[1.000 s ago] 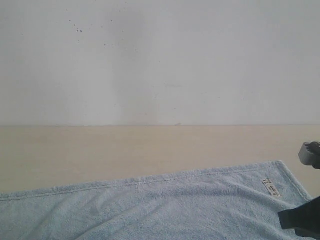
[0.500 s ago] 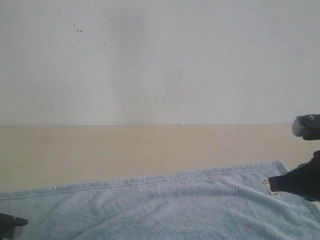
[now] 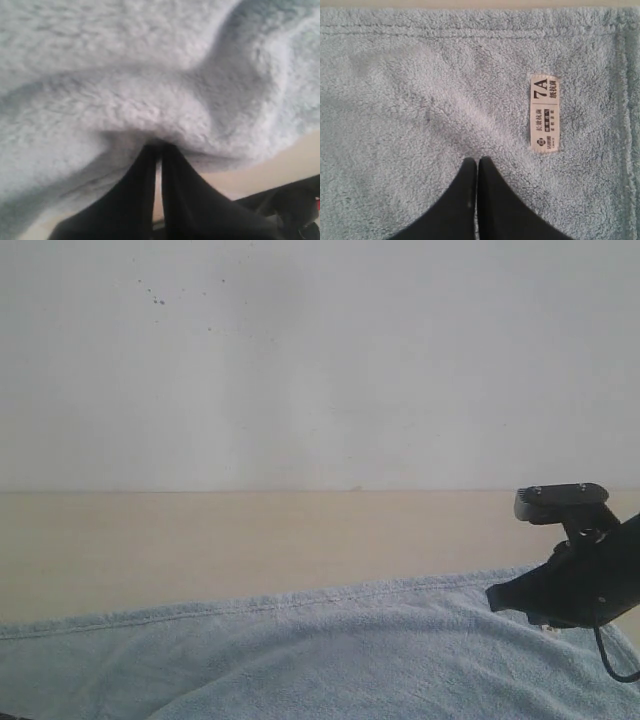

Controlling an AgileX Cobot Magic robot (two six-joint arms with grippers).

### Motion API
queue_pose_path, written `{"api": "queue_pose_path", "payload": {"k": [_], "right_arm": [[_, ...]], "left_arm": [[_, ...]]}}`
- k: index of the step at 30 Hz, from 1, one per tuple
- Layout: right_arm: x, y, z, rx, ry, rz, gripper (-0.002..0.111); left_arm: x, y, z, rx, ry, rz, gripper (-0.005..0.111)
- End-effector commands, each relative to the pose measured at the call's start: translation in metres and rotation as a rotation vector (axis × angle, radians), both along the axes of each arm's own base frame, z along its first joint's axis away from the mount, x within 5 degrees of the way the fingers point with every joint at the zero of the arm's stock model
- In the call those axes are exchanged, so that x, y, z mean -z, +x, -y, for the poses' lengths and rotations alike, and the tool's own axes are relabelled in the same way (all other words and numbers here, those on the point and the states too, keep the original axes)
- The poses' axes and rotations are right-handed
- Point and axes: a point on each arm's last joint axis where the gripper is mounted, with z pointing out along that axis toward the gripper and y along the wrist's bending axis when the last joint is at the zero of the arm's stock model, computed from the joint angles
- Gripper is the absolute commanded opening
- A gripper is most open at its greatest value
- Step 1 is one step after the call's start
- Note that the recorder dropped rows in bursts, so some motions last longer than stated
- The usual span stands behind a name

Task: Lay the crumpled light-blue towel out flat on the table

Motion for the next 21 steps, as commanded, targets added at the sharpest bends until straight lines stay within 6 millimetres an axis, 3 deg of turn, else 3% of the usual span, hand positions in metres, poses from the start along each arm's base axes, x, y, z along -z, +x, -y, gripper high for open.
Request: {"api": "queue_pose_path", "payload": {"k": [1, 5, 13, 16, 17, 19, 21], "right_arm": [[-0.002, 0.003, 0.002, -0.02, -0.021, 0.024, 0.0], [-0.002, 0.002, 0.001, -0.028, -0.024, 0.019, 0.0], [0.0, 0.0, 0.001, -0.041, -0.02, -0.013, 0.0], [0.0, 0.0, 0.001, -0.041, -0.02, -0.013, 0.0], [0.0, 0.0, 0.001, -0.041, -0.02, -0.013, 0.0], [0.0, 0.0, 0.001, -0.046, -0.024, -0.008, 0.0], [-0.001, 0.0, 0.001, -0.045, -0.024, -0.007, 0.0]], "left_arm": [[-0.006, -0.004, 0.009, -0.004, -0.106, -0.029, 0.004], [-0.033, -0.002, 0.02, 0.019, -0.245, 0.078, 0.004], [-0.113, 0.011, 0.03, 0.024, -0.389, 0.428, 0.004], [-0.145, 0.02, 0.028, -0.017, -0.388, 0.65, 0.004], [-0.157, 0.029, 0.026, -0.077, -0.369, 0.815, 0.004], [-0.167, 0.043, 0.018, -0.129, -0.299, 1.018, 0.004], [-0.155, 0.056, 0.01, -0.124, -0.191, 1.037, 0.004]]}}
